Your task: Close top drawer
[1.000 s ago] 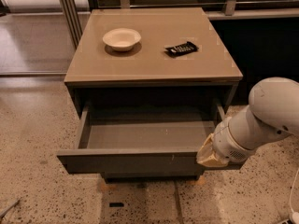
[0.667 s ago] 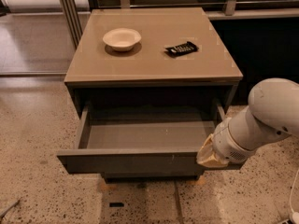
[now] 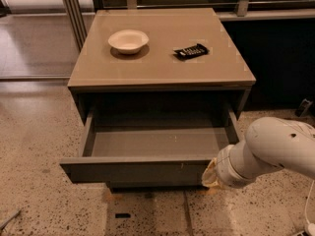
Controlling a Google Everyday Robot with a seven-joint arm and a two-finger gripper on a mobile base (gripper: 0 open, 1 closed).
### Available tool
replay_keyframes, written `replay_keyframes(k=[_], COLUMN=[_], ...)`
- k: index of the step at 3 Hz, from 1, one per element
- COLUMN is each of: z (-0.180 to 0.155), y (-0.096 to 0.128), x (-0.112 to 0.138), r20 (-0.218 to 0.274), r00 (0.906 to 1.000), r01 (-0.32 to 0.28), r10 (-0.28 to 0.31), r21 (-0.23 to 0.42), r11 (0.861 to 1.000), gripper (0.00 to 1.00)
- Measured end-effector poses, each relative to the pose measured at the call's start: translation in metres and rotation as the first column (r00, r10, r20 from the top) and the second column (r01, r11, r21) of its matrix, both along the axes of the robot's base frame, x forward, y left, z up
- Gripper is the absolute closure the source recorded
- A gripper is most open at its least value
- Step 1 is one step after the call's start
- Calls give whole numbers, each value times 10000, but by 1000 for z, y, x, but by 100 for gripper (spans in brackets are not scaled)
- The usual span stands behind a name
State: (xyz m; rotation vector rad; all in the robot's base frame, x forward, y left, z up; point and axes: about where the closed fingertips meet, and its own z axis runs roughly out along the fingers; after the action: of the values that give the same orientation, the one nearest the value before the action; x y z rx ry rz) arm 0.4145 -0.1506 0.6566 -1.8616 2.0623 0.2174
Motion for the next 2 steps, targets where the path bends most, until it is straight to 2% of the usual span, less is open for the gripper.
replay_keyframes(k=[1, 2], z=[0, 0], y=[0, 0], x=[-1, 4], r20=[55, 624], r00=[10000, 9977], r01=[-50, -231], r10=[51, 251], r21=[-110, -325], r11=[9999, 9992], gripper=[100, 100])
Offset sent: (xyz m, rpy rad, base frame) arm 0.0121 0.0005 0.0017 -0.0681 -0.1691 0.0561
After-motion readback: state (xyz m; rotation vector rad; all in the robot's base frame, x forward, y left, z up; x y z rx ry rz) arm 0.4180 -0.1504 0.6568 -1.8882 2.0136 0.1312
